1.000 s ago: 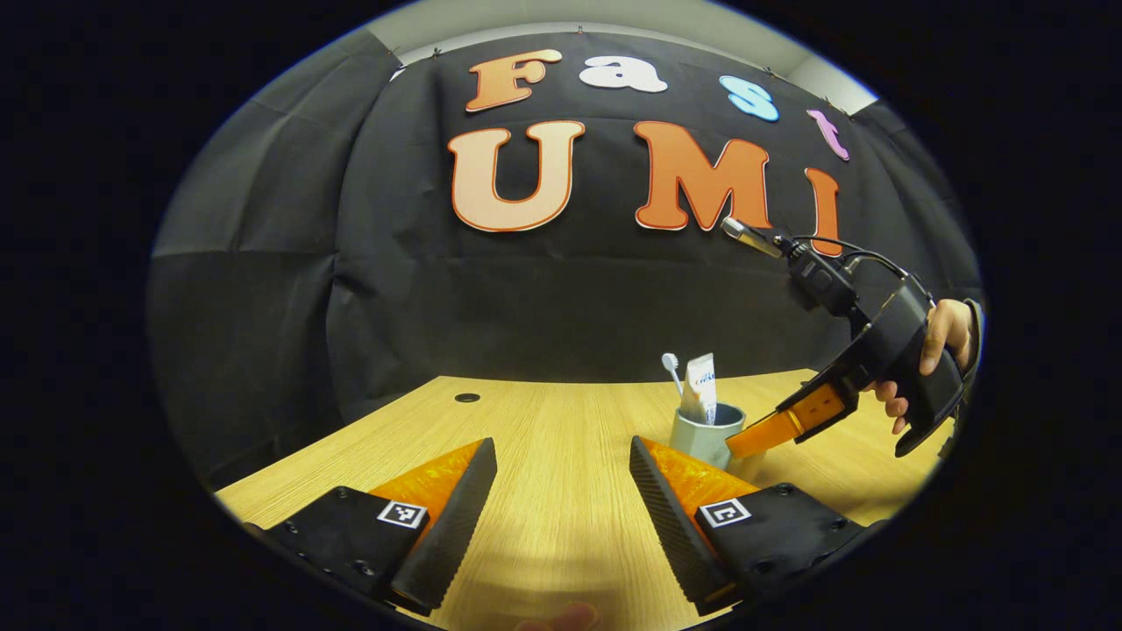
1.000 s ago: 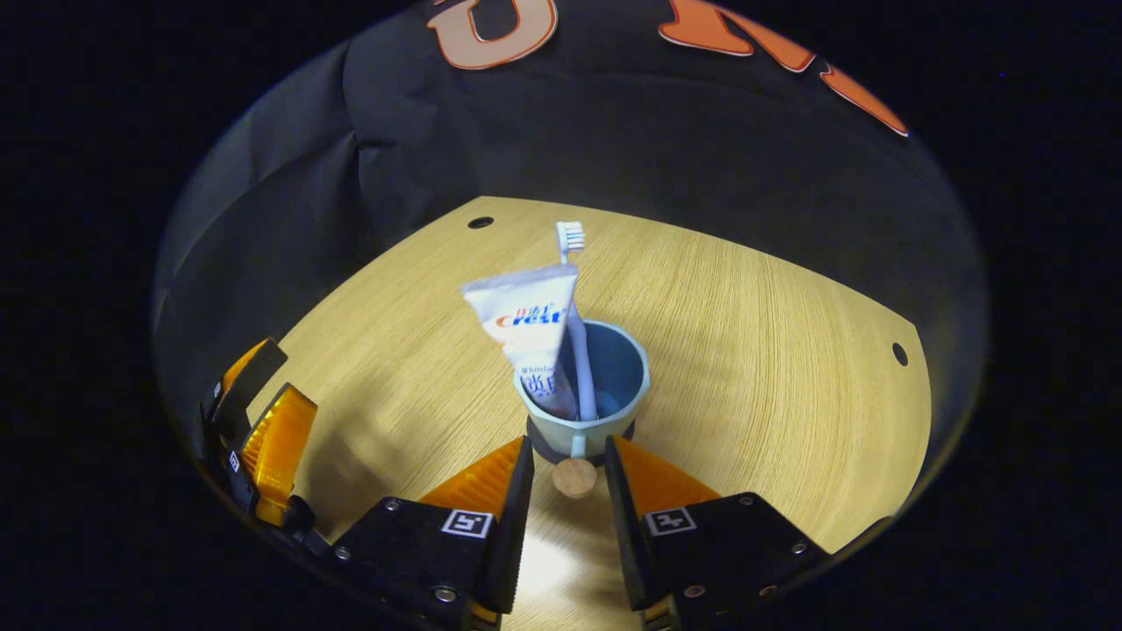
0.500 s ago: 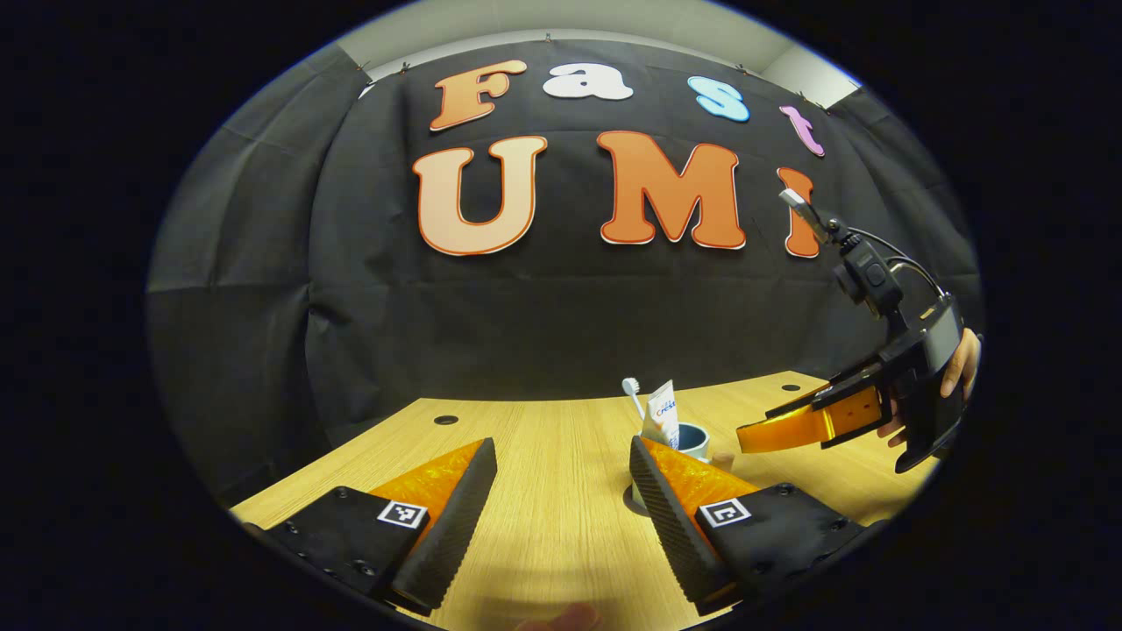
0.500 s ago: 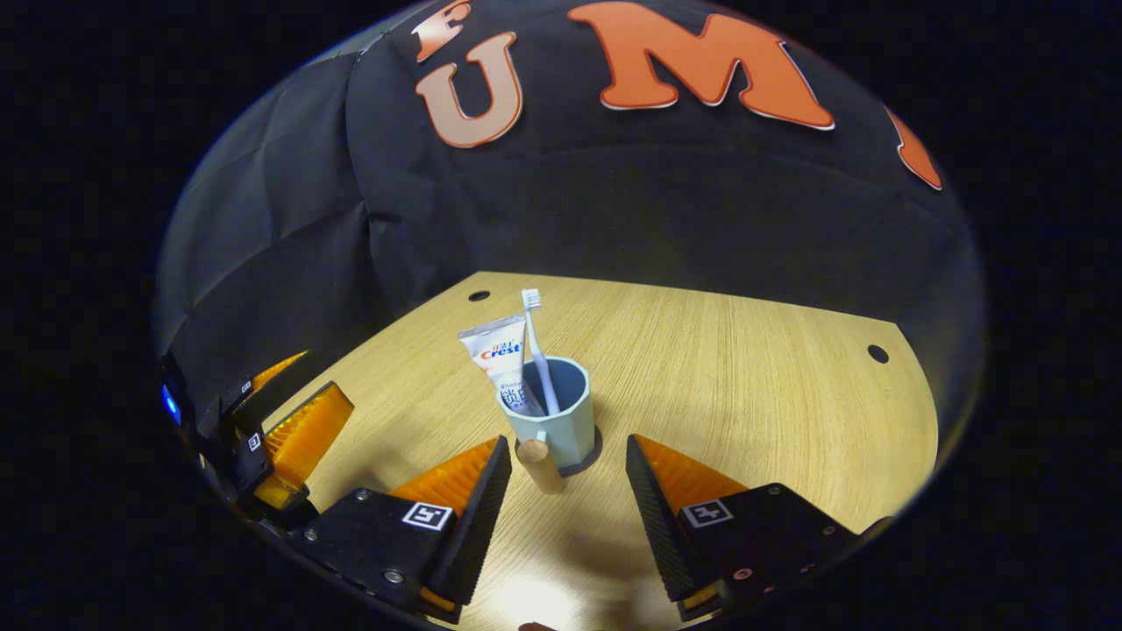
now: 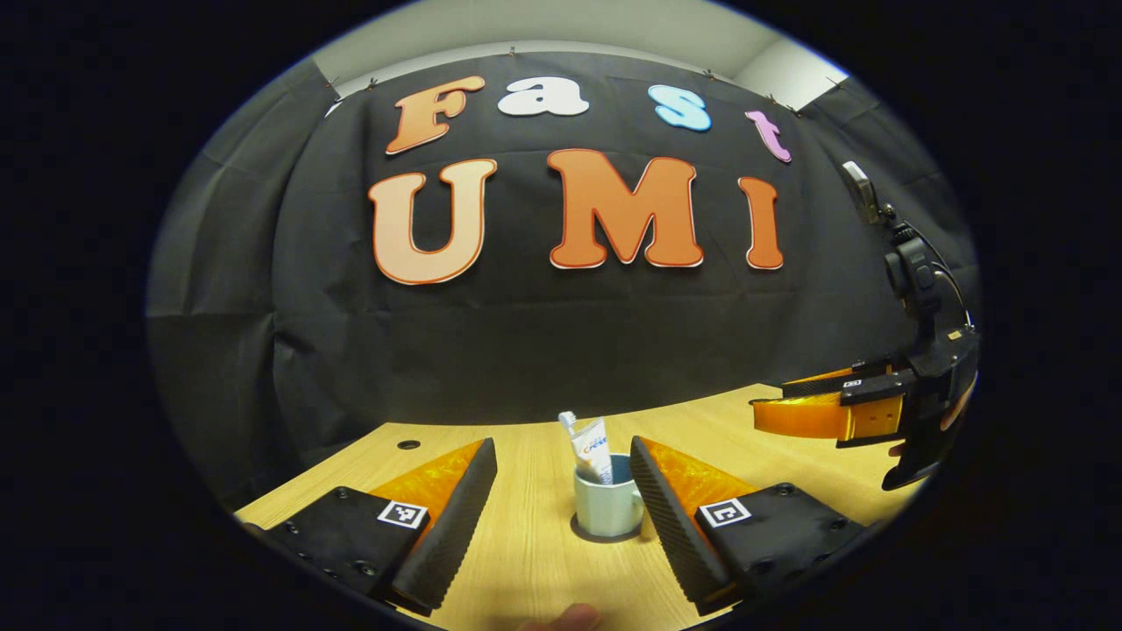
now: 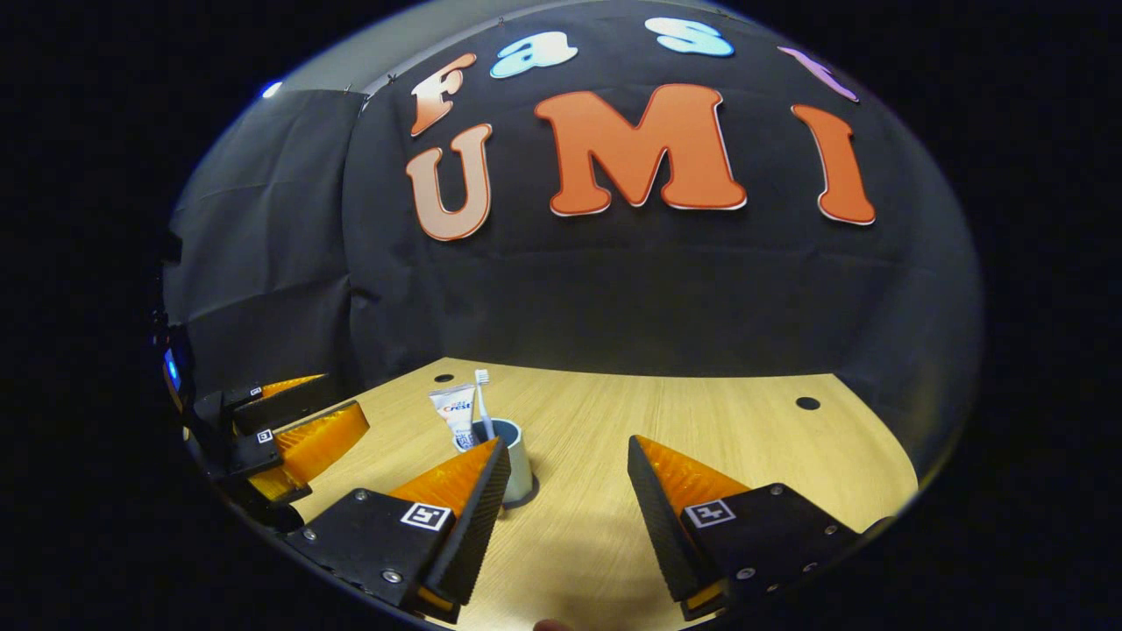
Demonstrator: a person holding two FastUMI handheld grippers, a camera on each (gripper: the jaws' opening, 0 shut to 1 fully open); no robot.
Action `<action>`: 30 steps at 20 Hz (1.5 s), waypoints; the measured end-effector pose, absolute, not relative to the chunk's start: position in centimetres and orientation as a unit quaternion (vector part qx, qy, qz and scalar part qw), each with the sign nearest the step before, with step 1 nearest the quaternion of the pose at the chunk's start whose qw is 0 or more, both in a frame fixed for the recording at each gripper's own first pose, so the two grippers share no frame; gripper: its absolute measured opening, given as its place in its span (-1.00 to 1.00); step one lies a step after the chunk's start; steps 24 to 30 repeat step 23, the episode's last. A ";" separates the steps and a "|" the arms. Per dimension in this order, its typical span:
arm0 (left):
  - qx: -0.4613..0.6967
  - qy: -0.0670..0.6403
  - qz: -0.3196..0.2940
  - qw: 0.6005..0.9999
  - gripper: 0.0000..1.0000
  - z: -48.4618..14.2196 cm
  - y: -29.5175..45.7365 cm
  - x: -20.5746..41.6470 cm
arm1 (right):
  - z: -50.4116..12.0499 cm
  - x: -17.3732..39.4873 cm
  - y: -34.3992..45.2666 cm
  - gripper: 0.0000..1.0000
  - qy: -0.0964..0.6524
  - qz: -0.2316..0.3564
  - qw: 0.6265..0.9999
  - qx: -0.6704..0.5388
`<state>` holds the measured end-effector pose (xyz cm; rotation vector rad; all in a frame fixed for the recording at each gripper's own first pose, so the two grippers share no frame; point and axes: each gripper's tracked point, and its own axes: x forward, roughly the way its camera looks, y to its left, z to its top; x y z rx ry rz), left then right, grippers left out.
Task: Put the toothbrush and toothpaste on the desktop into the cup, then pick up the cup and place it on the coaster on the desktop.
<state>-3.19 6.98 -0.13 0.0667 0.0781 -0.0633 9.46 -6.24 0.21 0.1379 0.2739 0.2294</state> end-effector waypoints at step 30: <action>0.048 -0.026 0.004 0.998 1.00 3.6 4.1 -4.4 | 0.9 6.2 -12.8 0.64 0.031 0.051 0.998 -0.002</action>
